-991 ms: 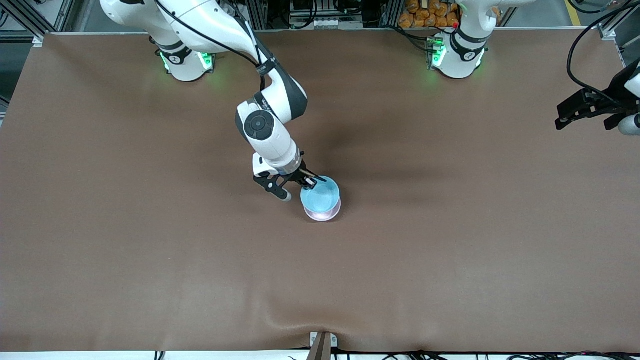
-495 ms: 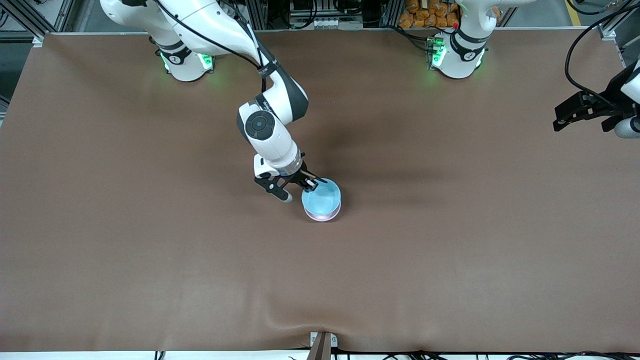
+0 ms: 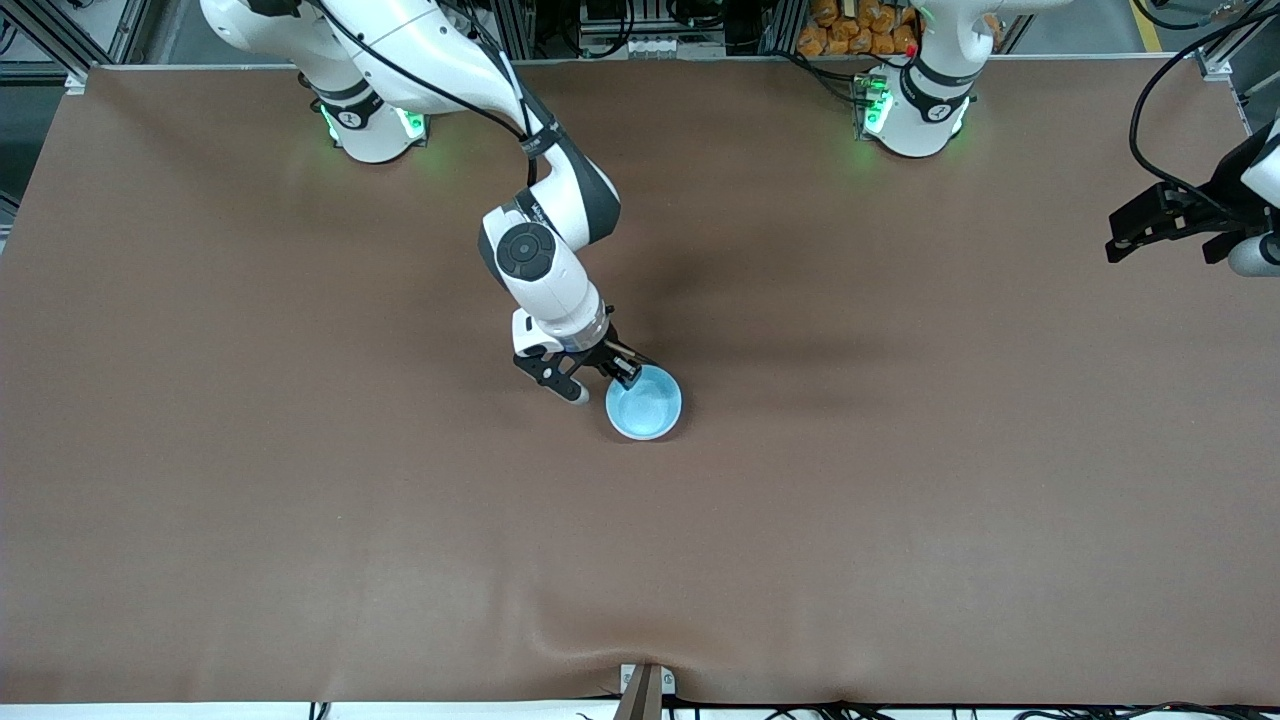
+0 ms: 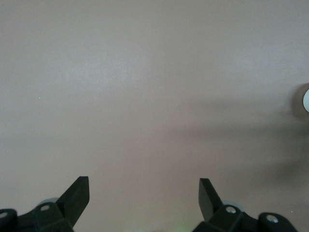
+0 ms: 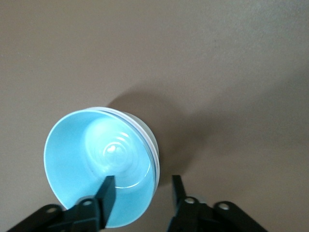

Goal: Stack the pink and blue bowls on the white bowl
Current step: 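Lower the blue bowl into the stack and open the right gripper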

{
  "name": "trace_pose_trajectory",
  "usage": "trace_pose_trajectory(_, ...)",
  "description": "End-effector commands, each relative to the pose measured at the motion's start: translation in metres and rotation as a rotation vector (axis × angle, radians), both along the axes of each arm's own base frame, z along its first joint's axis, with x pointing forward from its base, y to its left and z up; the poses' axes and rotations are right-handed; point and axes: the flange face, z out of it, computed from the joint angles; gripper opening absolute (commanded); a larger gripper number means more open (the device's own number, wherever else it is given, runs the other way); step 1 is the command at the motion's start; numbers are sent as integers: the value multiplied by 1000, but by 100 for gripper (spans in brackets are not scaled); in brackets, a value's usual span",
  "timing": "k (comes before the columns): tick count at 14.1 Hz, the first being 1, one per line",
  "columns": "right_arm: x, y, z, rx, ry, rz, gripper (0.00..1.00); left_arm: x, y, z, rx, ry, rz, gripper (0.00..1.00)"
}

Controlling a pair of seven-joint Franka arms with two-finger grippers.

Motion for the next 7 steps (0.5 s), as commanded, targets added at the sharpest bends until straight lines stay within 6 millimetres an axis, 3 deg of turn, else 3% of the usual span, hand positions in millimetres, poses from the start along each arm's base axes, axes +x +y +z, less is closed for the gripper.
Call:
trace_pose_trajectory(1,13,-13,25,7,-15,-27,100,-1,-4,2,-11,-4,-3,100)
trace_pose_trajectory(4,32,-49,58,-41,7,-27,100,-1,-4,2,-12,-4,-8,100)
trace_pose_trajectory(7,49,-102,88,-111,58,68,100,-1,-4,2,-12,-4,-9,100)
